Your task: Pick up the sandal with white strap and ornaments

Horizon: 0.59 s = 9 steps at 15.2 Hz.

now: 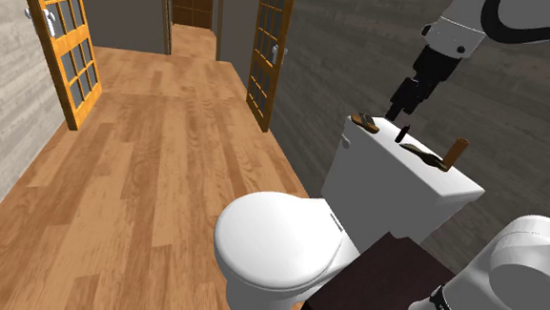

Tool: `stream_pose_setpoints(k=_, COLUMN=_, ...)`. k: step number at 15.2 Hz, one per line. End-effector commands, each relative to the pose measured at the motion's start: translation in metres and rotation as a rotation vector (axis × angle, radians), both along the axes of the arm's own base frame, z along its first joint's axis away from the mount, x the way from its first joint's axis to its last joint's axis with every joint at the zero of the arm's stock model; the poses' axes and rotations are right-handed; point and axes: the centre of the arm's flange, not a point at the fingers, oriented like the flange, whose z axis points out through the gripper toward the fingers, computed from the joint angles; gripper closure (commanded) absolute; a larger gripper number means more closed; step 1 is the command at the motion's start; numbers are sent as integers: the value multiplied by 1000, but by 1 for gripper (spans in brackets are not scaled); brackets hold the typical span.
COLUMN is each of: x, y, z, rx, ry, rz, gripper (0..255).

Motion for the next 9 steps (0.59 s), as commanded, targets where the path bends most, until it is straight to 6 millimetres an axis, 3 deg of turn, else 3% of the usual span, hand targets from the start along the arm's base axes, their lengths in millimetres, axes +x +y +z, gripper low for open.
stream_pose_setpoints(k=1, x=0, y=0, z=0, rx=0, ry=0, rz=0, gripper=0)
stream_pose_setpoints(k=9, x=69, y=-81, z=-27, rx=17, ry=34, rz=-43, gripper=0)
